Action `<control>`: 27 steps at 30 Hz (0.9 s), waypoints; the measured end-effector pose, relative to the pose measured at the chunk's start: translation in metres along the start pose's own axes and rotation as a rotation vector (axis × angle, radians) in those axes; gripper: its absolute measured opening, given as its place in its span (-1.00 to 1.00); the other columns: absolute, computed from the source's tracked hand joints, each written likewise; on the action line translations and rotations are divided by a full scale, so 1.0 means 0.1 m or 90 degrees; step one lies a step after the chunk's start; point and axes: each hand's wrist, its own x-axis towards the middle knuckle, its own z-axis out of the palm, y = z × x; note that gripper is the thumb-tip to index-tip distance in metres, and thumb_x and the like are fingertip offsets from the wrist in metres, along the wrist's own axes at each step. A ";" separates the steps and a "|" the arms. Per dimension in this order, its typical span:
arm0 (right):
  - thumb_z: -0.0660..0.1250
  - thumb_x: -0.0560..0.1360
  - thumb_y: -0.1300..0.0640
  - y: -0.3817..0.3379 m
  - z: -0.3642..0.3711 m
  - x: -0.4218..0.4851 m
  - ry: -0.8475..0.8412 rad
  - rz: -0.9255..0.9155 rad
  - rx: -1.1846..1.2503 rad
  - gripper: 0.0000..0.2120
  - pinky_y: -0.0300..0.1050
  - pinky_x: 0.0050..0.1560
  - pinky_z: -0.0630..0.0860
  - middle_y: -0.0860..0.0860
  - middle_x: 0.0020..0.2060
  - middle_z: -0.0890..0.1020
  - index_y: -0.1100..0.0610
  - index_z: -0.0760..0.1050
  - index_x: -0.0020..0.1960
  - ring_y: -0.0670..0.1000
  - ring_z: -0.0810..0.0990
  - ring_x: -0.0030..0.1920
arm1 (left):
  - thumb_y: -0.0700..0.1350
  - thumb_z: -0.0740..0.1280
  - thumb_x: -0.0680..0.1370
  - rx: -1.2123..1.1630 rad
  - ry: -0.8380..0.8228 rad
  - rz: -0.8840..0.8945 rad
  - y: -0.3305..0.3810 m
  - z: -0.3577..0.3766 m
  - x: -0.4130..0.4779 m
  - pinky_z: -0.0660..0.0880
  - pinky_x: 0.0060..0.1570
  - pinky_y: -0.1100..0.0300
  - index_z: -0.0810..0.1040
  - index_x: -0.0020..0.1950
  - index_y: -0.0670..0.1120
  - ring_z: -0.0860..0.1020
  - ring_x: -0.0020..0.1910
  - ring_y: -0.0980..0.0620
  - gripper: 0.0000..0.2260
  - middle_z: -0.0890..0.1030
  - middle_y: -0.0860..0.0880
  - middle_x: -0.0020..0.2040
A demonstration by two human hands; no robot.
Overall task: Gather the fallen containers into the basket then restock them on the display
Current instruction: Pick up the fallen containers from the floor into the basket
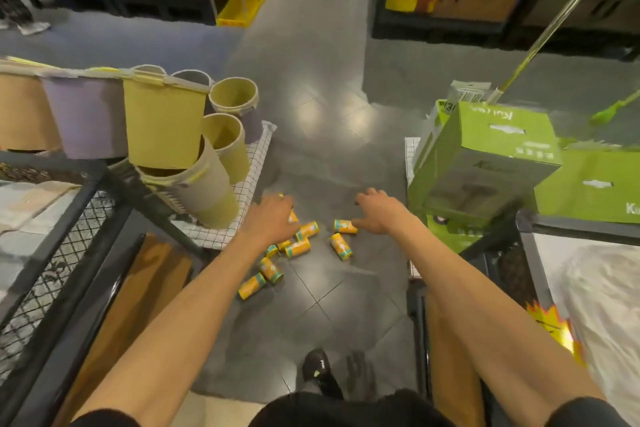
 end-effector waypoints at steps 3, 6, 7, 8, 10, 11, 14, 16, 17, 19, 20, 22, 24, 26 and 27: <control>0.30 0.55 -0.09 0.04 -0.05 0.27 -0.018 0.007 0.002 -0.46 0.10 0.25 0.40 0.17 0.34 0.38 0.15 0.34 0.43 0.20 0.35 0.36 | 0.07 0.26 0.51 -0.010 -0.016 0.013 -0.04 0.03 0.30 0.45 0.06 -0.01 0.45 0.31 -0.05 0.48 0.22 -0.16 -0.59 0.52 -0.11 0.24; 0.28 0.55 -0.08 0.12 -0.07 0.56 -0.036 0.011 0.002 -0.46 0.09 0.25 0.40 0.17 0.35 0.38 0.14 0.33 0.44 0.20 0.35 0.36 | 0.12 0.25 0.51 0.001 -0.025 0.011 -0.09 0.07 0.63 0.46 0.03 0.01 0.46 0.31 -0.02 0.50 0.21 -0.15 -0.59 0.52 -0.09 0.25; 0.27 0.55 -0.08 0.15 -0.07 0.66 -0.042 0.009 -0.001 -0.46 0.09 0.25 0.40 0.17 0.36 0.38 0.14 0.32 0.45 0.20 0.36 0.36 | 0.13 0.25 0.51 0.003 -0.030 0.010 -0.10 0.08 0.74 0.47 0.02 0.02 0.46 0.31 -0.02 0.50 0.21 -0.15 -0.58 0.52 -0.09 0.26; 0.27 0.55 -0.08 0.19 -0.07 0.76 -0.049 0.009 -0.003 -0.46 0.09 0.24 0.40 0.16 0.36 0.38 0.13 0.32 0.46 0.20 0.36 0.36 | 0.13 0.26 0.51 0.006 -0.037 0.010 -0.10 0.10 0.85 0.47 0.01 0.02 0.45 0.31 -0.02 0.50 0.21 -0.15 -0.58 0.51 -0.09 0.27; 0.27 0.55 -0.08 0.29 -0.08 0.97 -0.061 0.008 0.000 -0.46 0.09 0.24 0.39 0.16 0.35 0.38 0.12 0.32 0.45 0.20 0.36 0.35 | 0.11 0.26 0.52 0.010 -0.058 0.011 -0.08 0.12 1.06 0.46 0.01 0.02 0.44 0.32 -0.04 0.49 0.23 -0.16 -0.58 0.51 -0.11 0.28; 0.27 0.54 -0.08 0.34 -0.09 1.08 -0.066 0.008 0.003 -0.46 0.09 0.24 0.39 0.17 0.34 0.39 0.12 0.33 0.45 0.20 0.36 0.35 | 0.10 0.26 0.52 0.009 -0.068 0.010 -0.07 0.13 1.17 0.46 0.02 0.02 0.44 0.32 -0.04 0.48 0.24 -0.16 -0.59 0.50 -0.11 0.28; 0.28 0.54 -0.08 0.53 -0.11 1.46 -0.089 0.003 0.006 -0.47 0.09 0.23 0.41 0.17 0.33 0.40 0.14 0.34 0.42 0.22 0.37 0.33 | 0.12 0.26 0.53 0.006 -0.084 0.010 -0.01 0.13 1.52 0.45 0.08 0.01 0.47 0.31 -0.06 0.47 0.26 -0.17 -0.59 0.51 -0.11 0.30; 0.28 0.54 -0.08 0.65 -0.13 1.73 -0.108 -0.005 0.012 -0.47 0.10 0.23 0.42 0.18 0.33 0.40 0.15 0.35 0.42 0.23 0.38 0.33 | 0.12 0.25 0.53 -0.002 -0.097 -0.001 0.02 0.14 1.78 0.45 0.09 0.00 0.48 0.28 -0.07 0.48 0.25 -0.18 -0.59 0.52 -0.11 0.29; 0.28 0.54 -0.08 0.70 -0.15 1.86 -0.114 -0.009 0.014 -0.47 0.10 0.23 0.42 0.18 0.33 0.40 0.15 0.35 0.42 0.23 0.38 0.33 | 0.13 0.25 0.53 -0.008 -0.106 -0.010 0.04 0.15 1.91 0.45 0.10 -0.01 0.48 0.29 -0.07 0.48 0.25 -0.18 -0.59 0.52 -0.11 0.28; 0.28 0.54 -0.08 0.81 -0.18 2.12 -0.130 -0.016 0.026 -0.47 0.10 0.24 0.43 0.18 0.33 0.40 0.15 0.35 0.43 0.22 0.37 0.33 | 0.14 0.26 0.54 -0.048 -0.134 -0.032 0.08 0.16 2.18 0.45 0.11 0.00 0.47 0.32 -0.06 0.47 0.26 -0.17 -0.57 0.52 -0.12 0.29; 0.28 0.54 -0.07 0.86 -0.18 2.24 -0.134 -0.018 0.028 -0.47 0.11 0.26 0.43 0.18 0.33 0.40 0.15 0.35 0.43 0.22 0.37 0.34 | 0.15 0.27 0.54 -0.078 -0.146 -0.044 0.10 0.18 2.30 0.45 0.13 0.01 0.46 0.34 -0.05 0.47 0.27 -0.17 -0.55 0.51 -0.12 0.30; 0.28 0.54 -0.07 0.97 -0.16 2.50 -0.141 -0.020 0.027 -0.46 0.13 0.27 0.42 0.17 0.33 0.40 0.15 0.35 0.43 0.22 0.37 0.34 | 0.14 0.29 0.52 -0.139 -0.162 -0.060 0.13 0.24 2.55 0.47 0.15 0.02 0.47 0.34 -0.04 0.48 0.26 -0.16 -0.56 0.54 -0.13 0.27; 0.27 0.55 -0.09 1.04 -0.10 2.71 -0.151 -0.021 0.021 -0.46 0.12 0.27 0.42 0.17 0.34 0.41 0.15 0.35 0.43 0.22 0.37 0.34 | 0.16 0.29 0.49 -0.186 -0.177 -0.067 0.13 0.33 2.73 0.48 0.15 -0.01 0.49 0.28 -0.03 0.50 0.22 -0.16 -0.57 0.57 -0.13 0.21; 0.25 0.56 -0.13 1.11 0.02 2.98 -0.173 -0.027 0.004 -0.45 0.11 0.26 0.41 0.17 0.34 0.41 0.16 0.34 0.43 0.22 0.38 0.33 | 0.21 0.26 0.43 -0.208 -0.208 -0.074 0.10 0.49 2.95 0.47 0.14 -0.04 0.50 0.25 -0.01 0.49 0.22 -0.18 -0.52 0.58 -0.14 0.18; 0.24 0.56 -0.15 1.15 0.09 3.12 -0.181 -0.024 -0.003 -0.45 0.10 0.25 0.40 0.17 0.34 0.41 0.15 0.34 0.43 0.22 0.38 0.33 | 0.21 0.26 0.43 -0.209 -0.223 -0.075 0.08 0.59 3.06 0.47 0.15 -0.05 0.50 0.26 0.00 0.48 0.23 -0.19 -0.52 0.58 -0.15 0.18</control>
